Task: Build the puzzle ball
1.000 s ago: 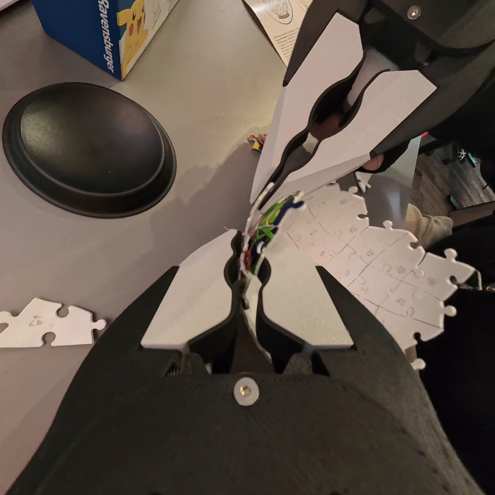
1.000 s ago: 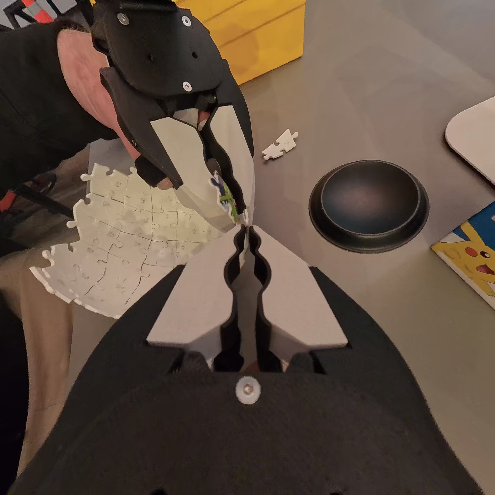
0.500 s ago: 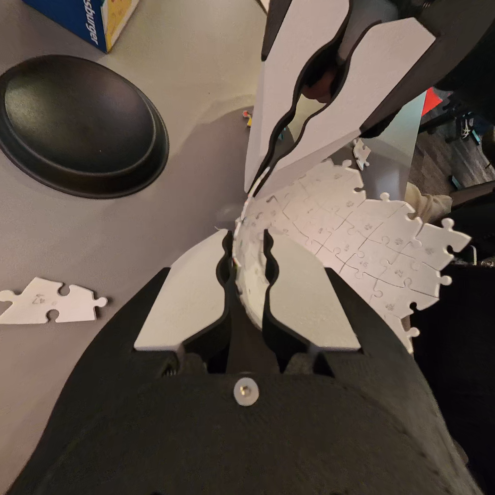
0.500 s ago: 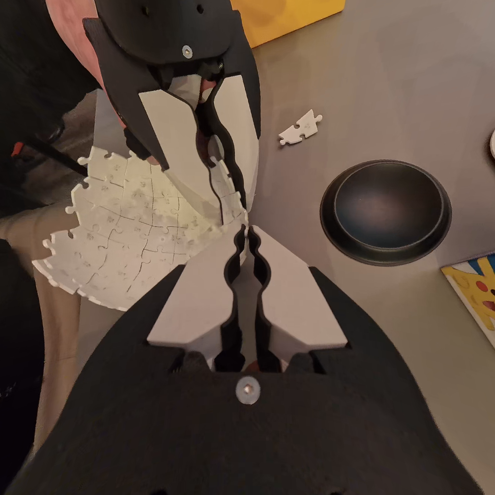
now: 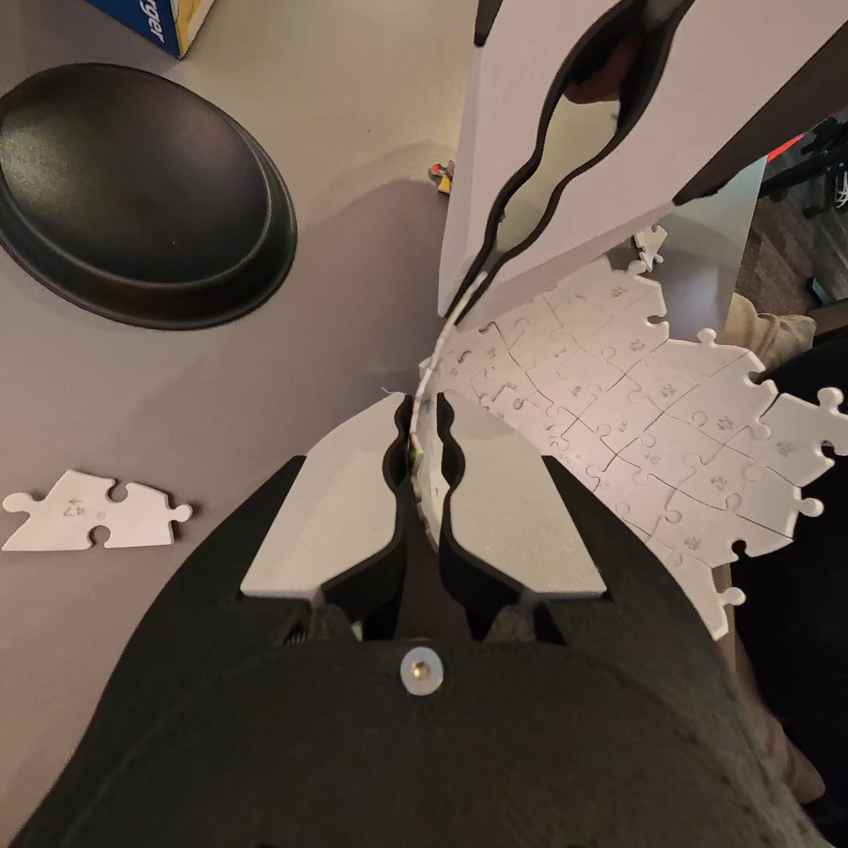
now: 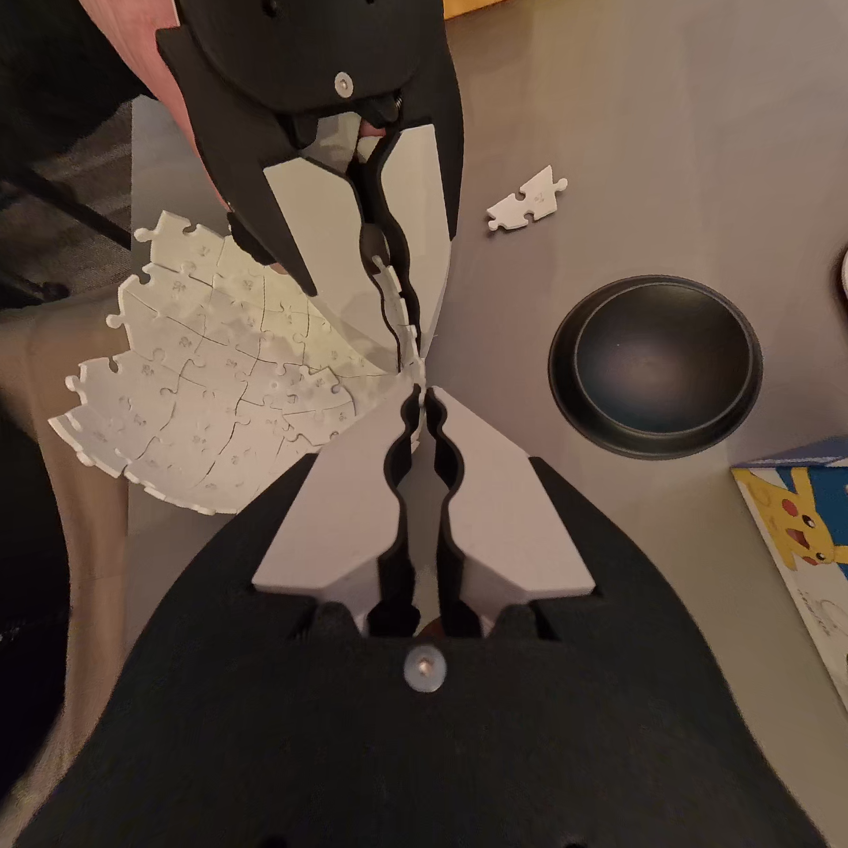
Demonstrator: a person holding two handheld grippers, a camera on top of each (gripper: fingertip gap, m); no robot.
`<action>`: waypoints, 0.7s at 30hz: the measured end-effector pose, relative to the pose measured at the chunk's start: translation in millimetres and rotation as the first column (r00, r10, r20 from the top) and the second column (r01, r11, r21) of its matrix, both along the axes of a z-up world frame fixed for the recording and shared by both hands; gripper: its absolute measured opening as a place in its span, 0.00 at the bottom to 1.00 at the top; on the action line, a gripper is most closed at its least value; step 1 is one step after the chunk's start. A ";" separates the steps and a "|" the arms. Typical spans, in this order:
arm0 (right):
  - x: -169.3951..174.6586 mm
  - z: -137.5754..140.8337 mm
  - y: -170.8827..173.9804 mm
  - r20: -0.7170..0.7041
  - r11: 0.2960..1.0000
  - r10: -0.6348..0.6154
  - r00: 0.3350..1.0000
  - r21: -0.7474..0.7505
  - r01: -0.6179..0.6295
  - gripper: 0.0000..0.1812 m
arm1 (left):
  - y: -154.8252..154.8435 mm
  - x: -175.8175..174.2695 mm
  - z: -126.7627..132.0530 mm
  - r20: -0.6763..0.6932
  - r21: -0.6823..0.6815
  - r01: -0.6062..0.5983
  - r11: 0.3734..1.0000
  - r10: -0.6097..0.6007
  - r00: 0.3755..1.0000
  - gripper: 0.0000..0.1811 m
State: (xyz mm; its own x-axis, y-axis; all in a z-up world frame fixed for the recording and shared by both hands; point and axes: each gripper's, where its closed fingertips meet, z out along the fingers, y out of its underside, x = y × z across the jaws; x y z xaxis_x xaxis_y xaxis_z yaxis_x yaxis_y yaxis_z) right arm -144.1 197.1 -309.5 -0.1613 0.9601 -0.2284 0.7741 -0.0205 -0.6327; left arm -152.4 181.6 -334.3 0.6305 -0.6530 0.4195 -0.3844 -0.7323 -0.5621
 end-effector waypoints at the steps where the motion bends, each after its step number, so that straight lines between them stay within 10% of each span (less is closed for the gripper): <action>1: 1.1 0.0 0.1 0.016 1.000 -0.002 1.000 -0.002 0.002 0.00 | 0.2 0.3 0.6 0.003 0.000 -0.002 1.000 0.002 1.000 0.05; 21: 5.6 -8.2 4.3 0.083 0.982 -0.141 0.987 -0.116 0.150 0.04 | 1.6 3.1 1.5 0.027 -0.005 -0.008 1.000 0.008 1.000 0.04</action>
